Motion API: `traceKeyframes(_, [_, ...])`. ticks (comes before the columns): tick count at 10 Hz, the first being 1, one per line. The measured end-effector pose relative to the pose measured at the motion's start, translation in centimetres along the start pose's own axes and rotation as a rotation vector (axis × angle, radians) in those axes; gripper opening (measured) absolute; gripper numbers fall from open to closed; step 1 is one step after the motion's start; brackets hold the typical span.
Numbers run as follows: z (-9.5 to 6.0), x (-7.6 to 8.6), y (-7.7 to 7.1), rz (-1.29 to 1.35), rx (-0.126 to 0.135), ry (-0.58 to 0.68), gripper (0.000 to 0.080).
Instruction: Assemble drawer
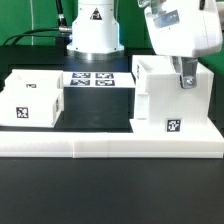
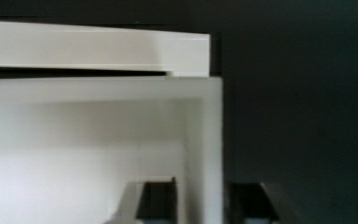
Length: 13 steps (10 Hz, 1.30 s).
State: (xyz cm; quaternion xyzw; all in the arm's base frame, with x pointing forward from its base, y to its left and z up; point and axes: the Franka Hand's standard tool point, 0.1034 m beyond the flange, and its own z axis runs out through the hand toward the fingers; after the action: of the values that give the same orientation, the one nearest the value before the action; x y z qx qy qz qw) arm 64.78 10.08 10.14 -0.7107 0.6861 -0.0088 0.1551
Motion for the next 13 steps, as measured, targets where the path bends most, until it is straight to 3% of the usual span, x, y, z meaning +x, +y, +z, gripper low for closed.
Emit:
traceKeyframes(1, [-0.1,0.0,-0.1,-0.002,0.003,0.0,0.027])
traceKeyframes(2, [-0.2,0.0,-0.2,-0.003,0.008,0.001,0.027])
traceKeyframes(3, [-0.3,-0.1,-0.4,-0.005,0.015,0.003,0.047])
traceKeyframes(4, [-0.4,-0.1,-0.5,-0.006,0.02,0.004,0.0587])
traceKeyframes(8, [-0.6,-0.1,-0.6,-0.033,0.023,0.004,0.0646])
traceKeyframes(13, [-5.8,1.2,1.4,-0.492,0.026,-0.017,0.0649])
